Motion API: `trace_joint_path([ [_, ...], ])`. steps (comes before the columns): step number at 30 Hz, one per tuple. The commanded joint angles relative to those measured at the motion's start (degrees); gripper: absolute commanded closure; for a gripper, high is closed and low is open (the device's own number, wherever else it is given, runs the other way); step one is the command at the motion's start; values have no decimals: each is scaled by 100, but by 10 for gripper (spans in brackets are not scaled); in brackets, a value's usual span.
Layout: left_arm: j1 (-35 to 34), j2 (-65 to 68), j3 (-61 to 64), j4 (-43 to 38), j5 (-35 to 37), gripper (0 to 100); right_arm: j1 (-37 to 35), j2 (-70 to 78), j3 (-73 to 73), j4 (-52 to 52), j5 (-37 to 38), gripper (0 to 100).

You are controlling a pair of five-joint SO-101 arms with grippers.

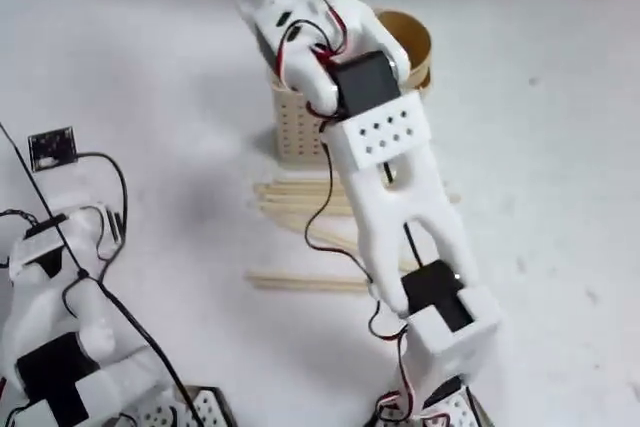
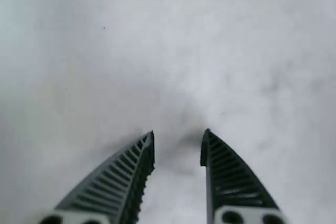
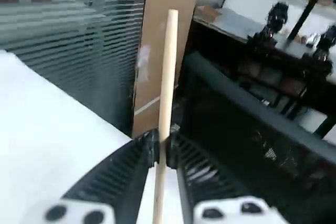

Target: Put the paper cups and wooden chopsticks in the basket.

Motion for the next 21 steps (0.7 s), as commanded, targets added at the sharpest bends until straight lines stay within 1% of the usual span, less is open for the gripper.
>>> trace_joint_path([
  [1,-66,-40,0,-53,79,843,303,-154,-229,48,-457,984],
  [4,-66,-40,0,-53,79,843,356,-409,132,207,-440,984],
  [7,-66,-40,0,-53,79,843,374,-778,914,92,-422,984],
  [10,-66,-40,0,-53,79,843,453,-1235,2163,-585,-220,984],
  [15,-66,-40,0,-53,70,843,523,-2404,4360,-1947,-202,981],
  [18,-66,-40,0,-53,70,843,523,-3178,5240,-2141,-229,926],
  [21,-66,-40,0,-53,70,843,514,-3952,5846,-1701,-229,823],
])
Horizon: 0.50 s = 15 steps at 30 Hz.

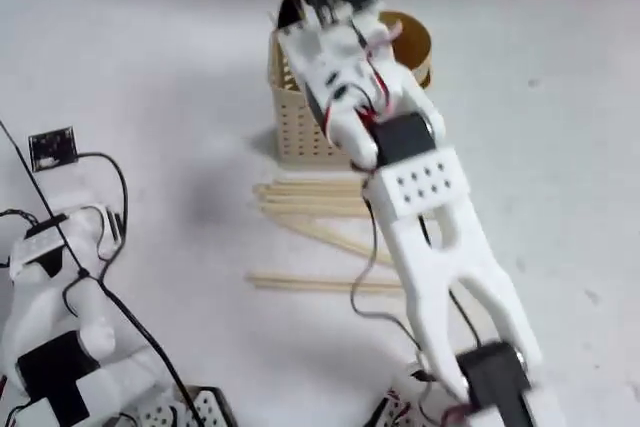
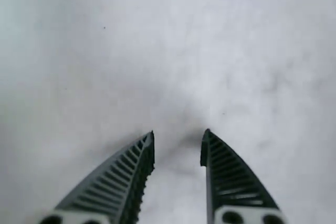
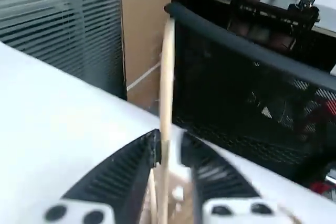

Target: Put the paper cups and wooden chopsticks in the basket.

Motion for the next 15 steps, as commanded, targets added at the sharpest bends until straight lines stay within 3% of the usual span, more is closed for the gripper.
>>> trace_joint_path([
  [1,-66,-40,0,-53,70,843,75,-1095,527,418,62,791],
  [4,-66,-40,0,-53,70,843,75,-1648,712,1429,88,762],
  [8,-66,-40,0,-53,70,843,22,-2035,580,2835,176,813],
  [11,-66,-40,0,-53,70,843,-242,-1991,492,3609,659,875],
  [15,-66,-40,0,-53,70,843,-875,-1490,527,4699,1310,881],
])
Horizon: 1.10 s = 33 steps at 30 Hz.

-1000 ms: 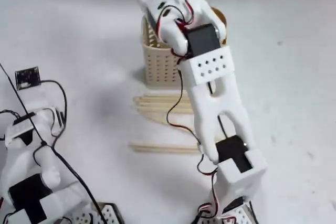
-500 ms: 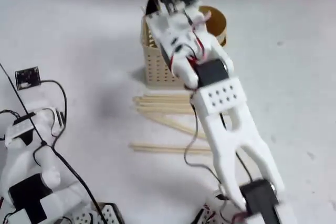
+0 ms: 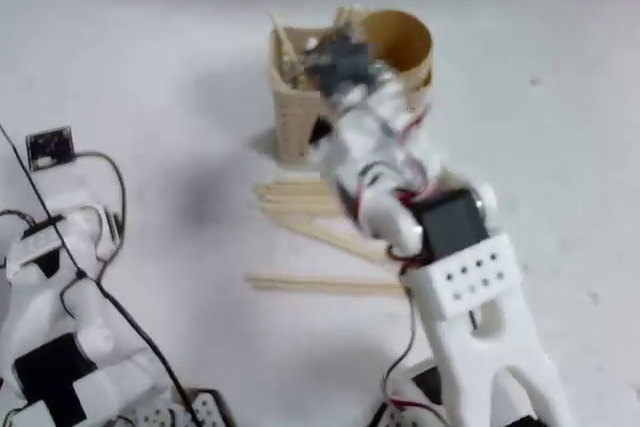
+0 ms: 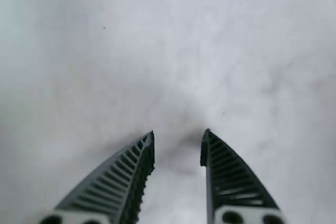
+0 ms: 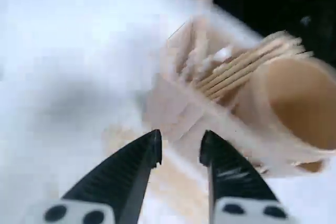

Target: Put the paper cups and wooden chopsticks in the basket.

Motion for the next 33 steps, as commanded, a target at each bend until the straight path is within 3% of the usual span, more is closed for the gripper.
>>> trace_joint_path([
  [1,-66,-40,0,-53,70,843,-532,470,-167,927,651,874],
  [4,-66,-40,0,-53,70,843,-690,1262,-88,1147,1037,819],
  [7,-66,-40,0,-53,70,843,-725,2070,281,681,1345,779],
  [15,-66,-40,0,-53,70,843,-743,3037,1319,-1103,1547,820],
  [30,-66,-40,0,-53,70,843,-593,4127,1503,-1807,1556,824],
  [33,-66,-40,0,-53,70,843,-593,4207,1503,-1807,1556,888],
])
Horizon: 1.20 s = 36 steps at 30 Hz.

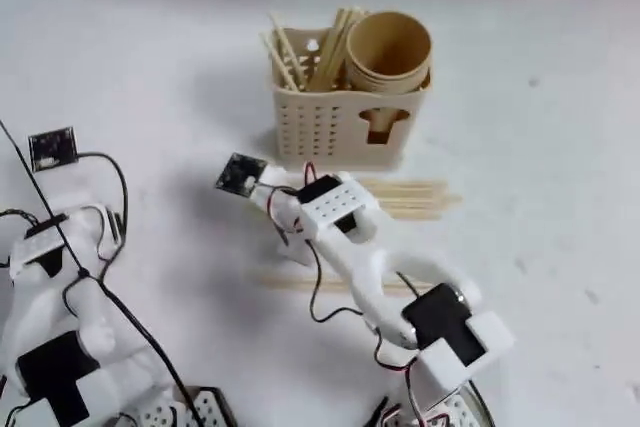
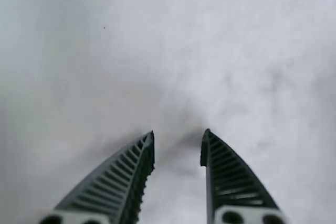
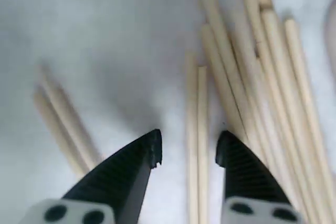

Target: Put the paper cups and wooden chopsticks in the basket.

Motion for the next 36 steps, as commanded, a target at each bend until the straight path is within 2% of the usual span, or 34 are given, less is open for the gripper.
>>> trace_joint_path([
  [1,-66,-40,0,-53,70,843,40,22,-18,-4,79,910],
  [6,-66,-40,0,-53,70,843,66,-40,-26,-4,18,985],
  [24,-66,-40,0,-53,70,843,66,-2316,9,646,-492,984],
  [26,-66,-40,0,-53,70,843,66,-2501,-53,602,-765,984],
  [30,-66,-40,0,-53,70,843,145,-3116,-870,699,-1275,984],
  [36,-66,-40,0,-53,70,843,602,-3354,-3138,532,-2145,984],
])
